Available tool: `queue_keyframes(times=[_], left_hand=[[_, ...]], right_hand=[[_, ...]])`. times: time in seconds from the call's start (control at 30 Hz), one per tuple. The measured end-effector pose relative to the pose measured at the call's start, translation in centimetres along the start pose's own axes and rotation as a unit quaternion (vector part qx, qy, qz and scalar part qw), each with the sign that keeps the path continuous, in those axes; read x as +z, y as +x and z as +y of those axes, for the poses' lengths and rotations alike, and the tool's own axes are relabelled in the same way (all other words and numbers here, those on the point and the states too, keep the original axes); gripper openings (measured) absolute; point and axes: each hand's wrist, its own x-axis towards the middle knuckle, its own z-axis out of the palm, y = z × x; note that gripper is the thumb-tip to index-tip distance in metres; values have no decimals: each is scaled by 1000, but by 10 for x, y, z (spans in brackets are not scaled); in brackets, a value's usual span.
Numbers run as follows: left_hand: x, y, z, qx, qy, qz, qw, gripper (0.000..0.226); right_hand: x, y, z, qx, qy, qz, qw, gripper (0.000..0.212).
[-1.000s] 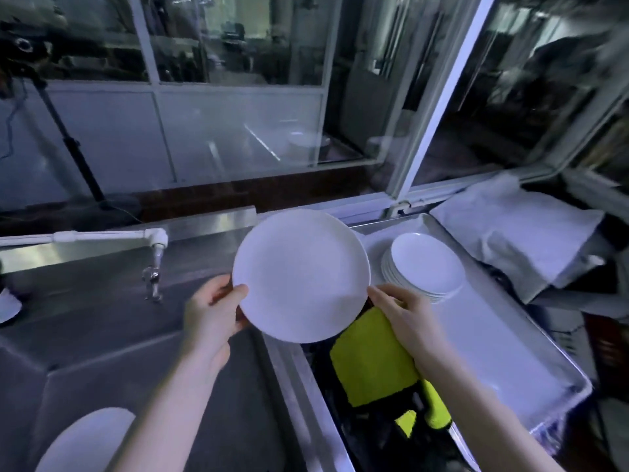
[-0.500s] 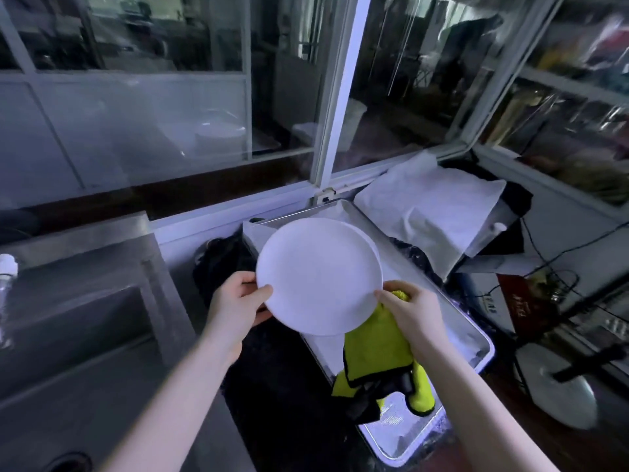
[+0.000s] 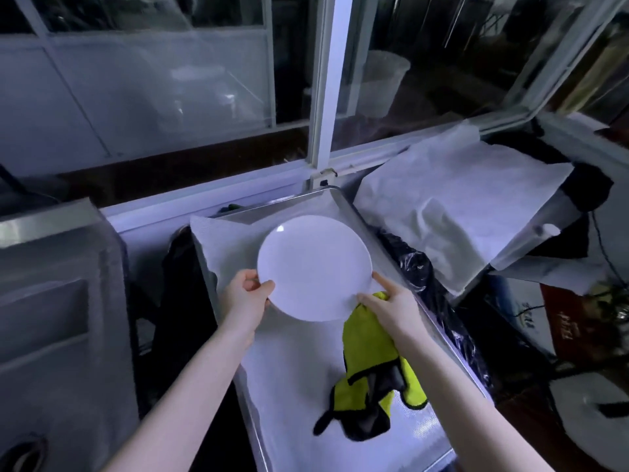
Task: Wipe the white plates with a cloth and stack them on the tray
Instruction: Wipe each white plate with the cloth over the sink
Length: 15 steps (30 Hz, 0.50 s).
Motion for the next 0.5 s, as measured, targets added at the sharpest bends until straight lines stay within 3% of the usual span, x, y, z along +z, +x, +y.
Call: queue_keyframes(times=[0.27,0.5], left_hand=[[25,25,-11,30,130,96,986,12],[36,33,-14,81,231,139,960,34]], right_hand=[[23,63,15,-23,-41,-43,998,45],[32,81,22,-43,-89,-38,994,30]])
